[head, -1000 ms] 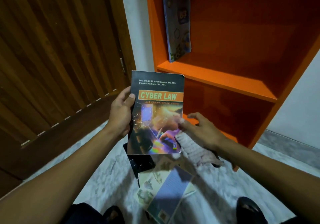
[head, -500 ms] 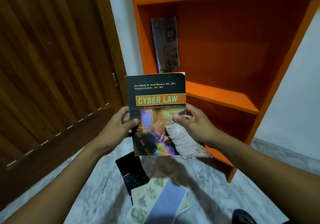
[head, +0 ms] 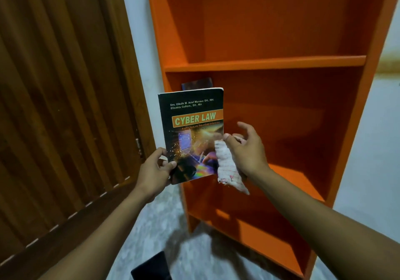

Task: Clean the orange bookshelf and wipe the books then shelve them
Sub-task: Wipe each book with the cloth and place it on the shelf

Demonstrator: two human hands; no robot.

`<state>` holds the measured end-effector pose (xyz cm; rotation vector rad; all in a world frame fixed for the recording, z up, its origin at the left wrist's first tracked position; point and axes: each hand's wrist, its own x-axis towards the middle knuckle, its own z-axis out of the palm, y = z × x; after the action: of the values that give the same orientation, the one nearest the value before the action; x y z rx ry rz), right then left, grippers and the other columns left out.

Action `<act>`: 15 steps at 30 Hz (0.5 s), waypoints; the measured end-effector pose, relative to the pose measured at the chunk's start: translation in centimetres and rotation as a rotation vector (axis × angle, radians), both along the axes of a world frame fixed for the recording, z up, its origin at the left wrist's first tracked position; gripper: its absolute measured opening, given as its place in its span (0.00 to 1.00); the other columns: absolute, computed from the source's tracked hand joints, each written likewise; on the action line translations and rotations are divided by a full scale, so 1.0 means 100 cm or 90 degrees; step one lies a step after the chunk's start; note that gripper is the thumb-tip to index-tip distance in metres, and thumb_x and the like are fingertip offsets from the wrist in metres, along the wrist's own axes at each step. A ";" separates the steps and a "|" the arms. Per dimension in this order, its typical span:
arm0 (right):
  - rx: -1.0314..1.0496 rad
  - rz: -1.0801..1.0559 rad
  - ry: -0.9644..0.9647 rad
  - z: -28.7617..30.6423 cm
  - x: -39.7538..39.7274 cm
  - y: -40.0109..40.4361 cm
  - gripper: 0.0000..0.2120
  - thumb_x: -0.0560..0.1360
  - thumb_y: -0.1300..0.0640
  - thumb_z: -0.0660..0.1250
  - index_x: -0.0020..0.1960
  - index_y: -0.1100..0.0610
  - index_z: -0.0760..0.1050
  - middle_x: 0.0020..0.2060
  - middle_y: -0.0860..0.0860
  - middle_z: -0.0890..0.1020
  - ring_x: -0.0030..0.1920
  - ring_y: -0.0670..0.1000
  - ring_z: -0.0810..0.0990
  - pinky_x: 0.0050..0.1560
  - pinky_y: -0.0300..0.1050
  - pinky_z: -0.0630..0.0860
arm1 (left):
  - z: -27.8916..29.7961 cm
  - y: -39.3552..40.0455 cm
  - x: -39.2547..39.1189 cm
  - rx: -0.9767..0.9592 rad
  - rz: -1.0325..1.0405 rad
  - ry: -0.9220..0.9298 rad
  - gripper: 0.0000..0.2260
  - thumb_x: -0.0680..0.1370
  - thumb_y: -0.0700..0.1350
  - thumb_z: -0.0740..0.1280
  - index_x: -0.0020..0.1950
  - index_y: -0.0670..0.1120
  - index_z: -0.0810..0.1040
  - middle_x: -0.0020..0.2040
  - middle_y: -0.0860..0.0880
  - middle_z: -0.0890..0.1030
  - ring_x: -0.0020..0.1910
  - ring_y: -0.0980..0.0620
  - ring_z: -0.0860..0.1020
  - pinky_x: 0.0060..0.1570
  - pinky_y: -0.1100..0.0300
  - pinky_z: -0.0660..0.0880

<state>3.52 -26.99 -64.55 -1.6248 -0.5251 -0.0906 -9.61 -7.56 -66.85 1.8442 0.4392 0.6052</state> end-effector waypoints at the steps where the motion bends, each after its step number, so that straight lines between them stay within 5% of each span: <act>1: 0.020 -0.026 -0.008 -0.001 0.006 0.000 0.23 0.76 0.46 0.70 0.69 0.46 0.69 0.56 0.48 0.81 0.57 0.49 0.81 0.58 0.55 0.80 | 0.004 0.001 0.015 0.011 0.013 -0.007 0.04 0.82 0.38 0.64 0.53 0.47 0.73 0.51 0.41 0.81 0.47 0.45 0.83 0.34 0.52 0.83; 4: 0.053 -0.017 -0.005 -0.005 0.019 0.002 0.12 0.77 0.49 0.70 0.60 0.46 0.75 0.55 0.50 0.83 0.56 0.50 0.83 0.56 0.58 0.81 | 0.009 0.008 0.062 0.057 0.048 -0.020 0.06 0.81 0.39 0.65 0.51 0.50 0.73 0.48 0.44 0.82 0.48 0.43 0.82 0.42 0.40 0.83; 8: 0.073 -0.005 -0.018 -0.005 0.038 0.006 0.02 0.77 0.53 0.70 0.49 0.46 0.78 0.48 0.47 0.84 0.54 0.49 0.84 0.55 0.58 0.81 | 0.002 0.005 0.123 0.072 0.088 -0.027 0.05 0.81 0.39 0.64 0.54 0.48 0.72 0.48 0.45 0.81 0.45 0.48 0.82 0.42 0.51 0.83; 15: 0.068 0.003 -0.026 -0.015 0.066 0.009 0.02 0.77 0.51 0.70 0.49 0.47 0.79 0.49 0.52 0.85 0.44 0.57 0.85 0.42 0.65 0.80 | -0.037 0.015 0.210 0.089 0.194 0.006 0.07 0.80 0.37 0.64 0.52 0.47 0.69 0.48 0.41 0.78 0.40 0.46 0.74 0.33 0.56 0.70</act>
<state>10.13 -26.04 -66.06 -1.5207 -0.5457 -0.1459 11.36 -6.10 -70.51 1.9276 0.7070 0.8513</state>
